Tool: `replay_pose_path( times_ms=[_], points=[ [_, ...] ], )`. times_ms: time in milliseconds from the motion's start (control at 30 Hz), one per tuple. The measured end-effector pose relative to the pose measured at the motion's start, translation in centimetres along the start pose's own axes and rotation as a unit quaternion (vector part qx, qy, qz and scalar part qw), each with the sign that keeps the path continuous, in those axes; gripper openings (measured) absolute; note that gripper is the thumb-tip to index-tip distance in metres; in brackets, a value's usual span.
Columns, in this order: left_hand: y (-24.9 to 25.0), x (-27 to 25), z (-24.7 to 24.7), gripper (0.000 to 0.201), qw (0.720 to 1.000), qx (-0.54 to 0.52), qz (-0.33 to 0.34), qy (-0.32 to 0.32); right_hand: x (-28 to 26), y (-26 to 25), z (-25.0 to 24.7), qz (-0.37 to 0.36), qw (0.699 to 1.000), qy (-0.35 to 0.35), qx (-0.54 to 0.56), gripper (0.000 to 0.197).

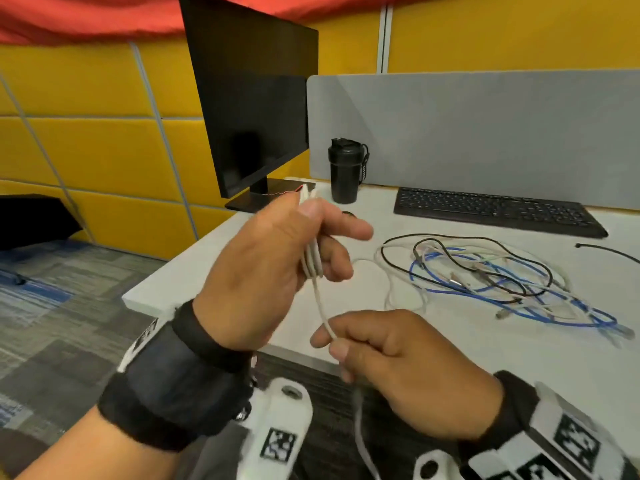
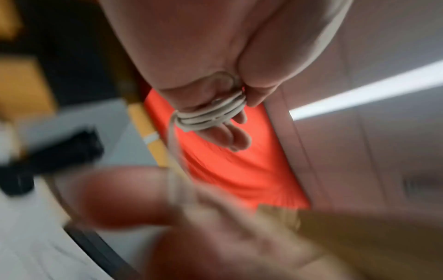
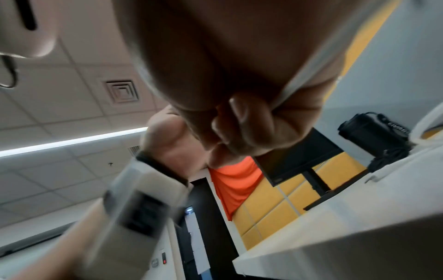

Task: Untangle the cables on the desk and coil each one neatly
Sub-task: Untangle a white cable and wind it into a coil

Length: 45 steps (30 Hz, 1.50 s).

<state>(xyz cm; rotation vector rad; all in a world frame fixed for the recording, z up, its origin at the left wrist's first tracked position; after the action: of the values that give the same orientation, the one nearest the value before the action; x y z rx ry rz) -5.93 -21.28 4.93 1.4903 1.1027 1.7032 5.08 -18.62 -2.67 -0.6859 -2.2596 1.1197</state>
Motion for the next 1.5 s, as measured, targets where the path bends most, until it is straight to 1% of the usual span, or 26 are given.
replay_pose_path(
  times_ms=[33,67,100,133,200,300,367,467,533,567,600,667,733,833,900,967,1033,1100,1167,1200,1267,1300,1333,1367,1433,1500],
  points=[
    [0.1,-0.1,-0.4,0.04,0.987,0.153,0.042,0.001,-0.2,-0.5,0.0,-0.01,1.0,-0.018,-0.018,0.015],
    [-0.2,-0.2,-0.3,0.04,0.955,0.287,0.077,-0.018,-0.3,-1.1,-0.5,-0.023,0.999,-0.017,-0.034,0.012],
    [-0.7,-0.3,-0.1,0.039,0.916,0.387,0.096,-0.048,-0.4,-1.7,-1.4,-0.038,0.998,-0.004,-0.044,0.011],
    [-1.5,-0.4,0.1,0.039,0.885,0.448,0.097,-0.079,-0.5,-2.2,-2.4,-0.05,0.997,0.014,-0.05,0.01],
    [-2.6,-0.5,0.1,0.037,0.864,0.483,0.065,-0.126,-0.4,-2.7,-4.6,-0.063,0.993,0.07,-0.071,0.011],
    [-3.0,-0.4,-0.6,0.037,0.867,0.473,0.051,-0.146,-0.2,-2.4,-7.7,-0.05,0.986,0.145,-0.064,0.007],
    [-3.5,-0.4,-1.1,0.04,0.867,0.474,0.026,-0.149,-0.1,-1.9,-8.9,-0.038,0.984,0.165,-0.048,0.005],
    [-4.6,-0.4,-1.3,0.043,0.834,0.526,-0.009,-0.167,-0.2,-1.3,-10.3,-0.026,0.981,0.191,-0.034,0.006],
    [-5.2,-0.3,-1.3,0.039,0.823,0.541,-0.003,-0.174,-0.2,-0.8,-11.0,-0.018,0.977,0.21,-0.037,0.005],
    [-5.4,-0.4,-1.4,0.037,0.827,0.532,-0.006,-0.181,-0.2,-0.5,-11.3,-0.014,0.975,0.219,-0.038,0.004],
    [-5.8,-0.5,-1.5,0.037,0.845,0.499,-0.022,-0.192,-0.2,-0.3,-11.6,-0.01,0.973,0.228,-0.04,0.003],
    [-6.4,-0.8,-1.4,0.036,0.899,0.366,-0.088,-0.221,-0.2,0.0,-11.7,-0.009,0.97,0.24,-0.042,0.005],
    [-6.7,-1.3,-1.0,0.031,0.937,0.2,-0.159,-0.239,-0.1,0.1,-12.0,-0.012,0.967,0.254,-0.035,0.005],
    [-6.1,-1.3,-0.9,0.025,0.953,-0.027,-0.208,-0.22,0.0,0.6,-12.7,-0.015,0.961,0.277,-0.011,0.006],
    [-5.5,-1.1,-0.9,0.026,0.934,-0.185,-0.229,-0.201,0.2,1.1,-12.5,-0.01,0.96,0.279,-0.006,0.009],
    [-4.8,-0.5,-1.1,0.024,0.897,-0.314,-0.248,-0.189,0.4,1.5,-11.9,-0.004,0.963,0.268,-0.013,0.013],
    [-4.0,0.4,-2.2,0.022,0.869,-0.398,-0.243,-0.165,0.4,1.7,-11.4,0.005,0.965,0.26,-0.031,0.014],
    [-3.4,1.3,-4.3,0.02,0.845,-0.466,-0.233,-0.118,0.4,2.1,-11.9,0.019,0.964,0.263,-0.032,0.016],
    [-3.3,1.8,-6.2,0.018,0.834,-0.499,-0.229,-0.061,0.4,2.3,-12.2,0.035,0.965,0.259,-0.018,0.018],
    [-3.4,1.9,-6.7,0.018,0.84,-0.491,-0.228,-0.035,0.5,2.2,-12.0,0.04,0.968,0.246,-0.024,0.019],
    [-3.9,1.9,-6.8,0.023,0.872,-0.433,-0.228,-0.003,0.6,1.8,-10.7,0.051,0.981,0.179,-0.054,0.018],
    [-4.0,1.7,-6.3,0.026,0.887,-0.4,-0.23,-0.007,0.5,1.5,-9.7,0.055,0.987,0.139,-0.061,0.014],
    [-4.0,1.4,-5.3,0.028,0.894,-0.38,-0.234,-0.026,0.4,1.0,-8.9,0.052,0.991,0.109,-0.059,0.011],
    [-3.8,1.1,-4.0,0.027,0.893,-0.376,-0.24,-0.058,0.2,0.4,-8.3,0.037,0.993,0.099,-0.057,0.017],
    [-3.5,0.1,-1.2,0.022,0.878,-0.384,-0.252,-0.131,-0.1,-1.1,-8.0,-0.008,0.992,0.122,-0.031,0.042],
    [-3.3,-1.1,1.4,0.021,0.874,-0.368,-0.255,-0.188,-0.3,-2.7,-7.4,-0.049,0.987,0.14,0.055,0.047]
  ],
)
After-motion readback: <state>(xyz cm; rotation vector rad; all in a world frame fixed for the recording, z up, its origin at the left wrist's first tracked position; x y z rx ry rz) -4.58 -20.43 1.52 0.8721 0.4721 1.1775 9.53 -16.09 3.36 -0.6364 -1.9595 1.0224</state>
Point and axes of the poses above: each hand's wrist, its own x-axis towards the middle knuckle, its own z-axis out of the palm, y = z × x, the point moved 8 cm from there along x, towards the middle knuckle, and after that the axes turned 6 degrees about y, right-handed, at the moved point
